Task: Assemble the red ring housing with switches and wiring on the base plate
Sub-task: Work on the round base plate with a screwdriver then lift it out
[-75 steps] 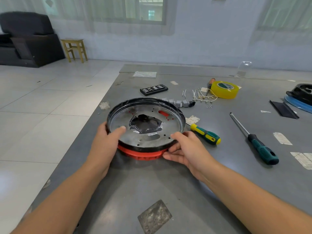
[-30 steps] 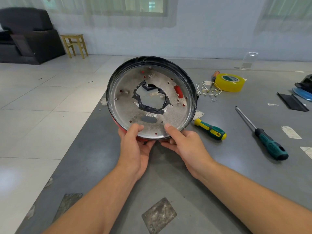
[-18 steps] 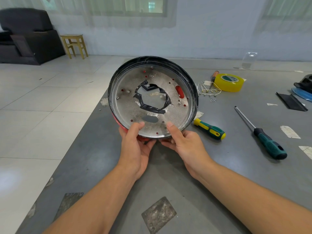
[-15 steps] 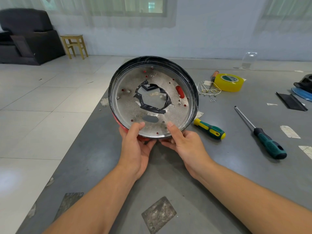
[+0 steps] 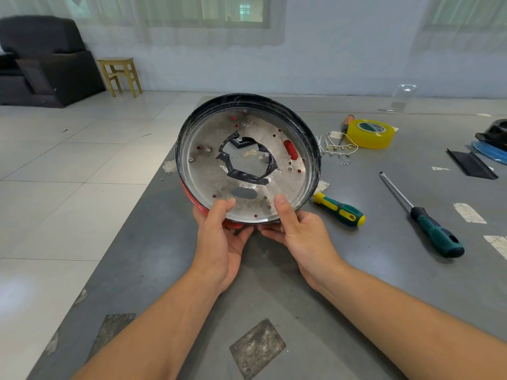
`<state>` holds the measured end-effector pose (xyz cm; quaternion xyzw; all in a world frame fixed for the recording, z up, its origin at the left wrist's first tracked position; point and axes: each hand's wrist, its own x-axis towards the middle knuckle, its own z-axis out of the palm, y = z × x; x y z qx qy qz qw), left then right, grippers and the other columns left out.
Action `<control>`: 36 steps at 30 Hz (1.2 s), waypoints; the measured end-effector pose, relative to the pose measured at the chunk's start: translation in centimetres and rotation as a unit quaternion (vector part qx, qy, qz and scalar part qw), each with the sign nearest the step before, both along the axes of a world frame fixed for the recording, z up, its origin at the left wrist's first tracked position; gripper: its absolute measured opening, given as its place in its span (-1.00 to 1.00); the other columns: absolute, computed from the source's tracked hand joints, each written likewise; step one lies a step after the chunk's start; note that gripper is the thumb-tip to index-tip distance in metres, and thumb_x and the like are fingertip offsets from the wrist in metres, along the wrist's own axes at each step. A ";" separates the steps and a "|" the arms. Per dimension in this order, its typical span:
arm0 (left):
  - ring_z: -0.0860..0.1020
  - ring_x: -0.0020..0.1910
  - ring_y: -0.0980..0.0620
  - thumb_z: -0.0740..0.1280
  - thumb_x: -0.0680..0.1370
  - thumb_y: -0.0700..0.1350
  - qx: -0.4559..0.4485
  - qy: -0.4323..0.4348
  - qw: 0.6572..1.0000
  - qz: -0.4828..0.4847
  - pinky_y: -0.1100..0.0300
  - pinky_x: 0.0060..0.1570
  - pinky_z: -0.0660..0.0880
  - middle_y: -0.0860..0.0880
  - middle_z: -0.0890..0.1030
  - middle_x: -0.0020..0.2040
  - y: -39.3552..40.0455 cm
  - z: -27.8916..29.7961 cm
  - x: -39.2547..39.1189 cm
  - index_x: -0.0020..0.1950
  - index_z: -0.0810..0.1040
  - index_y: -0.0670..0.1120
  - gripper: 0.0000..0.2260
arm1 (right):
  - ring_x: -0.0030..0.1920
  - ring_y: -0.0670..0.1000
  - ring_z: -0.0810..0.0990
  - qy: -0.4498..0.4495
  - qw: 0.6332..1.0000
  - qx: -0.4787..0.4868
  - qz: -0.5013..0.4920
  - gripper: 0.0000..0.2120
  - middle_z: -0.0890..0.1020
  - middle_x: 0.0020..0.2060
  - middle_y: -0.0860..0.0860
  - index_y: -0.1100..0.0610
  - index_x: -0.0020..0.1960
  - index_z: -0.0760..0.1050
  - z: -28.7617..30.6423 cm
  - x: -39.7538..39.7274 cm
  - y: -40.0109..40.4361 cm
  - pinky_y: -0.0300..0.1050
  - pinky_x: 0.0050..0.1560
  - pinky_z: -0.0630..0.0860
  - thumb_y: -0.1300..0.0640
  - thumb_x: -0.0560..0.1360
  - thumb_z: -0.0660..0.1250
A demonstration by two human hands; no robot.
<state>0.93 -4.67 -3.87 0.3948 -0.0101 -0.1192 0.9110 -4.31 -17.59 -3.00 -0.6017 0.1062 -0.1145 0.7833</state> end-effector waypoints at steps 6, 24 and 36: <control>0.60 0.35 -0.24 0.37 0.42 -0.18 0.001 0.012 1.000 -0.001 -0.12 0.19 0.64 -0.21 0.63 0.35 0.0 0.1 0.0 0.51 0.37 -0.04 -0.37 | 0.02 0.03 0.75 0.008 1.000 -0.013 -0.011 -0.52 0.77 -0.01 0.02 0.12 0.07 0.67 -0.2 0.2 0.0 -0.16 0.00 0.67 -0.26 0.41 0.39; 0.55 0.40 -0.26 0.32 0.40 -0.20 0.003 0.021 0.999 -0.027 -0.11 0.33 0.57 -0.24 0.61 0.37 0.0 0.4 -0.1 0.57 0.34 -0.14 -0.30 | -0.01 -0.03 0.75 0.017 0.998 -0.053 -0.041 -0.72 0.77 -0.04 -0.05 0.07 0.02 0.69 -1.3 0.9 -0.3 -0.17 -0.02 0.68 -0.14 0.54 0.43; 0.55 0.41 -0.25 0.32 0.38 -0.18 0.007 0.032 0.999 -0.025 -0.01 0.21 0.63 -0.25 0.60 0.39 0.0 0.6 -0.2 0.58 0.34 -0.16 -0.28 | -0.04 -0.02 0.76 0.020 0.997 -0.059 -0.042 -0.71 0.77 -0.05 -0.05 0.07 0.01 0.69 -1.6 1.2 -0.4 -0.10 0.01 0.70 -0.15 0.54 0.43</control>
